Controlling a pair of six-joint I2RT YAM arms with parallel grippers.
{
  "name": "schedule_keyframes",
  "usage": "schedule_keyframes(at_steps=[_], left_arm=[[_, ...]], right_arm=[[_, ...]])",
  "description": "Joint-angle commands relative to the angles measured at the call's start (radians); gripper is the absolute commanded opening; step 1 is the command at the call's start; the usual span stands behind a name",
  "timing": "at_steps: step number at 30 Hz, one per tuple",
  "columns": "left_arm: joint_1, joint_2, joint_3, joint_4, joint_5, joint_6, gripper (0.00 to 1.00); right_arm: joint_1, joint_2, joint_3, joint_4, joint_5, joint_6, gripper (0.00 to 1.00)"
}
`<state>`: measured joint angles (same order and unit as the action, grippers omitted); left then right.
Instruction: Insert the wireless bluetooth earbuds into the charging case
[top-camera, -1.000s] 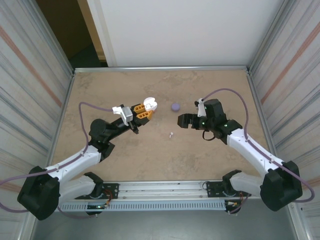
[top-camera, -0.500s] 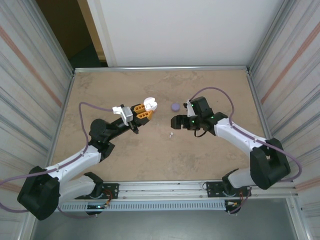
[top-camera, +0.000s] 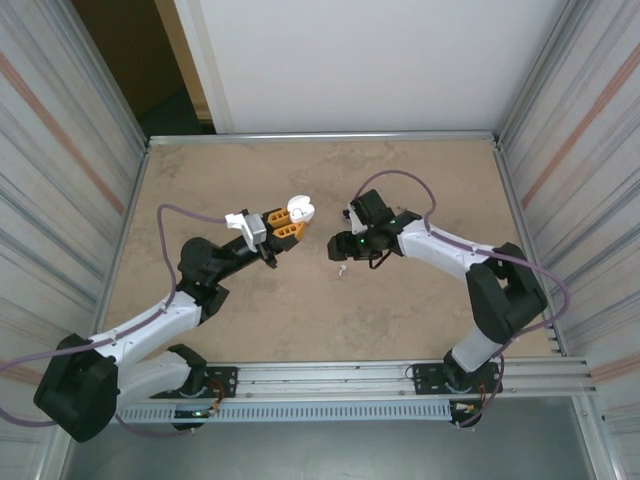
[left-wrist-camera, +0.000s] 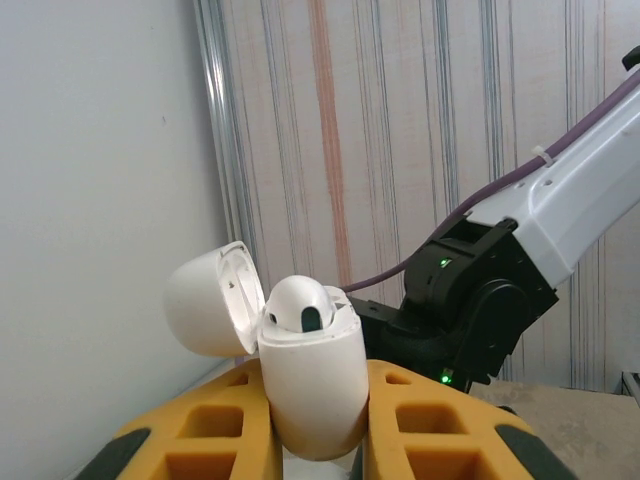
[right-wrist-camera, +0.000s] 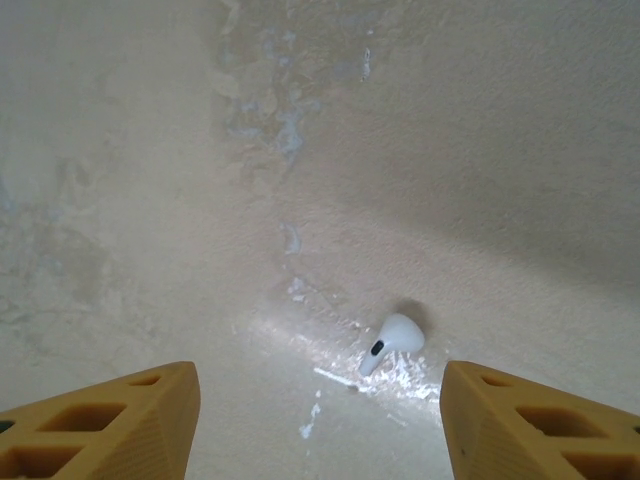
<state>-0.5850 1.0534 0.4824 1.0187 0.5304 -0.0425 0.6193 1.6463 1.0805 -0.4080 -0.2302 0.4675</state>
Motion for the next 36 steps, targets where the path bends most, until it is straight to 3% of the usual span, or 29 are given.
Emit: schedule_keyframes(at_steps=[1,13,36], left_arm=[[-0.009,-0.034,0.006,0.015,-0.001,0.026,0.0],[-0.01,-0.041,0.004,0.011,-0.006,0.027,0.0],[-0.009,-0.05,0.003,0.003,-0.006,0.03,0.0]], right_arm=[[0.018,0.05,0.048,-0.076,0.04,-0.007,0.62],[0.043,0.152,0.088,-0.12,0.089,0.001,0.46],[0.058,0.238,0.125,-0.12,0.094,0.006,0.38]])
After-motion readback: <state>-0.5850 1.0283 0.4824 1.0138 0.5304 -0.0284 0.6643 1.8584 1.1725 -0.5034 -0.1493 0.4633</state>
